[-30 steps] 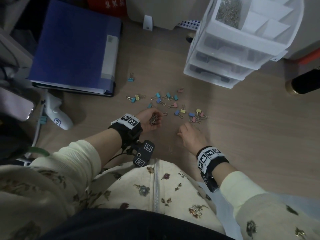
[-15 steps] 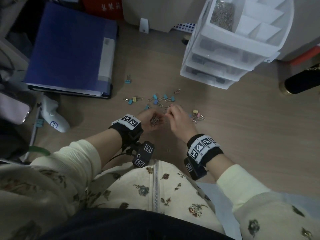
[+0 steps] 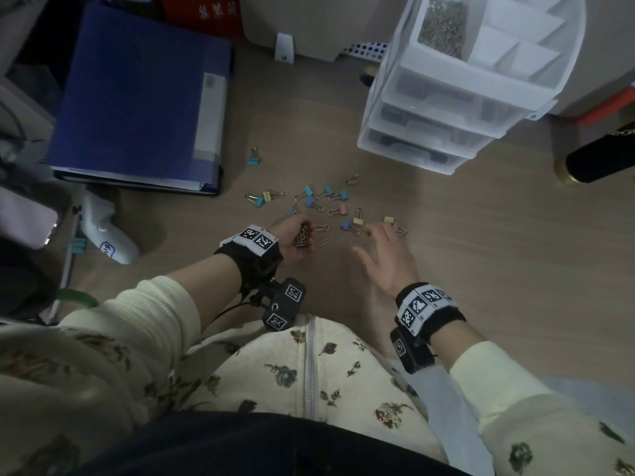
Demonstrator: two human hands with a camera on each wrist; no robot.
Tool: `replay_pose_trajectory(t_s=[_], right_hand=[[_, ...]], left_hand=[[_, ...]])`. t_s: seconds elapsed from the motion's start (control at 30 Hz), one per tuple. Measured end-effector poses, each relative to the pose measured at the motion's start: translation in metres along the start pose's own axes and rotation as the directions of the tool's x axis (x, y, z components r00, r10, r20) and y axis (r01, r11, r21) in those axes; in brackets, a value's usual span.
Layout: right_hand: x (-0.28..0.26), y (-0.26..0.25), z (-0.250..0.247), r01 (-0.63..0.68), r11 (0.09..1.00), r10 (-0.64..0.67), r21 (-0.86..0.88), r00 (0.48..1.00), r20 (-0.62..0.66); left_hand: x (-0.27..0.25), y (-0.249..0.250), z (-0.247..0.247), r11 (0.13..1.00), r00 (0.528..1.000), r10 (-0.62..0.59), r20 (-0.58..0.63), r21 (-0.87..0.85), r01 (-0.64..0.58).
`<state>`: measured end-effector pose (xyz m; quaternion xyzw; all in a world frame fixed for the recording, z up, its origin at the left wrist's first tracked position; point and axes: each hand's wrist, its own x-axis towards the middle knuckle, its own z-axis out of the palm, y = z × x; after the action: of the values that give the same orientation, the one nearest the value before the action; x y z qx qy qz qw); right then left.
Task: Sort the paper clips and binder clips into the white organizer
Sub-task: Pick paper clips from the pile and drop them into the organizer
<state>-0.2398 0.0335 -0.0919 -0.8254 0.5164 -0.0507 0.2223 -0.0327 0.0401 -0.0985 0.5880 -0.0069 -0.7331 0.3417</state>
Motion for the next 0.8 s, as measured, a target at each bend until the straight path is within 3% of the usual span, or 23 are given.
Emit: replay_pose_trajectory(t_s=[0.13, 0.37, 0.67, 0.8], right_hand=[[-0.019, 0.024, 0.014, -0.017, 0.986, 0.042, -0.164, 0.987, 0.154], [-0.015, 0.013, 0.024, 0.002, 0.971, 0.046, -0.239, 0.980, 0.194], [-0.011, 0.013, 0.031, -0.172, 0.971, 0.184, -0.164, 0.981, 0.059], [-0.014, 0.010, 0.038, -0.138, 0.968, 0.153, -0.210, 0.987, 0.054]], left_hand=[[0.002, 0.001, -0.002, 1.000, 1.000, 0.004, -0.006, 0.002, -0.004], [0.005, 0.003, -0.001, 1.000, 1.000, 0.015, -0.008, 0.018, -0.015], [0.007, 0.009, -0.005, 1.000, 0.999, 0.011, -0.031, 0.007, -0.011], [0.008, 0.008, -0.005, 1.000, 0.999, 0.000, -0.039, 0.006, 0.001]])
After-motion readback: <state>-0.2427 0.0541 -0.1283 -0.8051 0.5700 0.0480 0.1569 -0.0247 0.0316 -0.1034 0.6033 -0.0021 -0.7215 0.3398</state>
